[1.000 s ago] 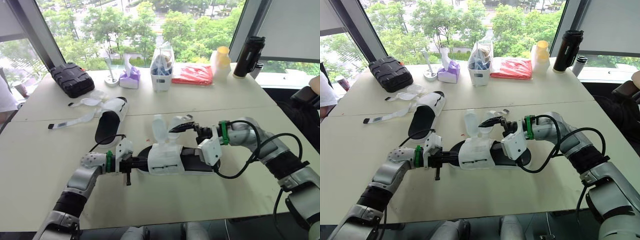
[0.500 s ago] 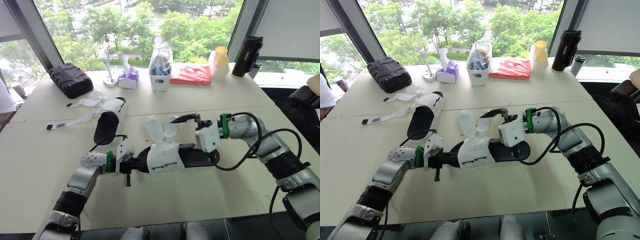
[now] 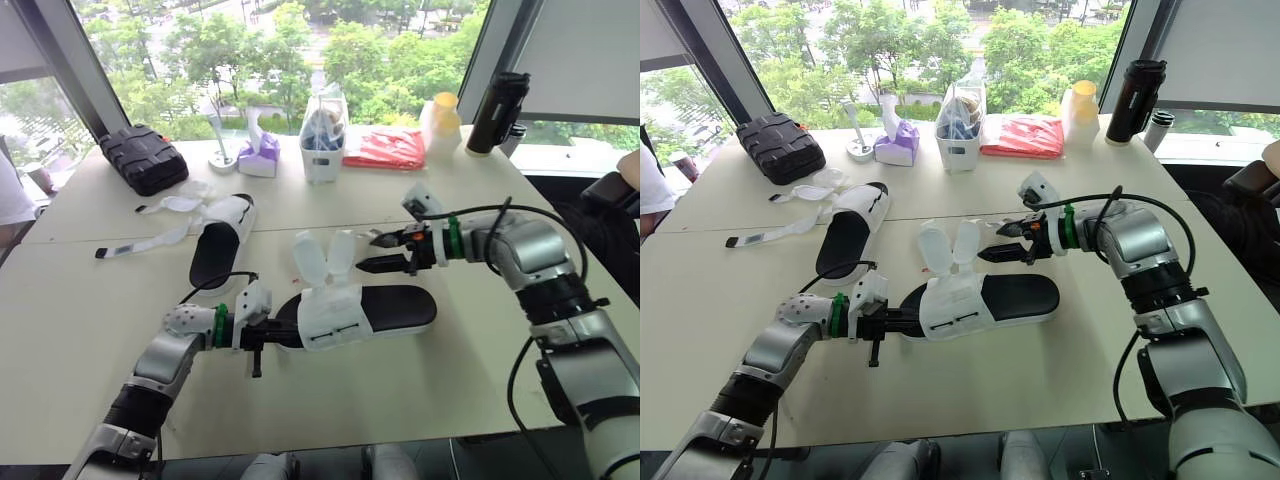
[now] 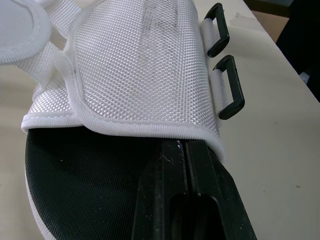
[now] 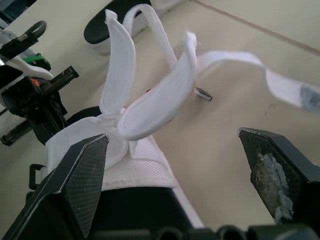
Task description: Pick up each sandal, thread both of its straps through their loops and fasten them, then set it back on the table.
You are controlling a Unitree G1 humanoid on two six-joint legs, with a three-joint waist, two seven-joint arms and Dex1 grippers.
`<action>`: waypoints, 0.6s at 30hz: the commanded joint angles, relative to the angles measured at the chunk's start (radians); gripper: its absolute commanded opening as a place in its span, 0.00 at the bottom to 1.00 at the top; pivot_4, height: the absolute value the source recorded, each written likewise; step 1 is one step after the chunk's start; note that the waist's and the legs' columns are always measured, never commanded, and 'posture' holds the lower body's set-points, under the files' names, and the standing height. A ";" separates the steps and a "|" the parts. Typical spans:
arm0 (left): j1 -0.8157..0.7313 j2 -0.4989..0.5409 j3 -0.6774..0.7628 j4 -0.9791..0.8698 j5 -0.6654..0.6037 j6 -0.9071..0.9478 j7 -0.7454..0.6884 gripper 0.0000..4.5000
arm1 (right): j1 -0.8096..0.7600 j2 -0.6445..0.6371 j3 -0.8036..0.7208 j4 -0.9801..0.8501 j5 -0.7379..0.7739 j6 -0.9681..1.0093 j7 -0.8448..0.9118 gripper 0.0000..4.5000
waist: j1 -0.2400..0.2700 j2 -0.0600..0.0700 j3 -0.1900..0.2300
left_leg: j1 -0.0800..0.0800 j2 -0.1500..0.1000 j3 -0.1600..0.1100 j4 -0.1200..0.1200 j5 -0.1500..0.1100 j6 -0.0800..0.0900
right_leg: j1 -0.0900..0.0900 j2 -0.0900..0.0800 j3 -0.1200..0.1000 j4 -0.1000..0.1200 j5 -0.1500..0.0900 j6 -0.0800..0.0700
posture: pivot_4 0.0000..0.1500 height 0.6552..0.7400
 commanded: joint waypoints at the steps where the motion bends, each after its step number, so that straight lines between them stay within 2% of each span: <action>1: 0.012 0.004 -0.036 0.014 0.026 0.014 -0.007 0.00 | -0.076 0.068 -0.061 0.099 0.034 0.116 -0.034 1.00 | 0.000 0.000 0.000 | 0.000 0.000 0.000 0.000 0.000 0.000 | 0.000 0.000 0.000 0.000 0.000 0.000 | 1.00 1.00; 7: 0.018 0.005 -0.033 0.001 0.022 0.017 0.002 0.00 | -0.191 0.177 -0.162 0.328 0.047 0.189 -0.094 1.00 | -0.001 0.000 0.000 | -0.001 0.000 0.000 0.000 0.000 -0.001 | 0.000 0.000 0.000 0.000 0.001 0.000 | 1.00 1.00; 12: 0.027 0.005 -0.028 -0.017 0.018 0.023 0.016 0.00 | -0.258 0.268 -0.246 0.514 0.034 0.158 -0.186 1.00 | -0.004 0.001 0.000 | 0.000 0.000 0.000 0.000 0.001 -0.001 | -0.001 0.000 0.000 0.000 0.001 0.000 | 1.00 1.00; 18: 0.039 0.008 -0.021 -0.035 0.014 0.029 0.029 0.00 | -0.302 0.335 -0.359 0.652 0.045 0.101 -0.289 1.00 | -0.006 0.001 0.000 | -0.001 -0.001 0.000 0.000 0.001 -0.002 | -0.001 0.000 0.000 0.000 0.001 0.000 | 1.00 1.00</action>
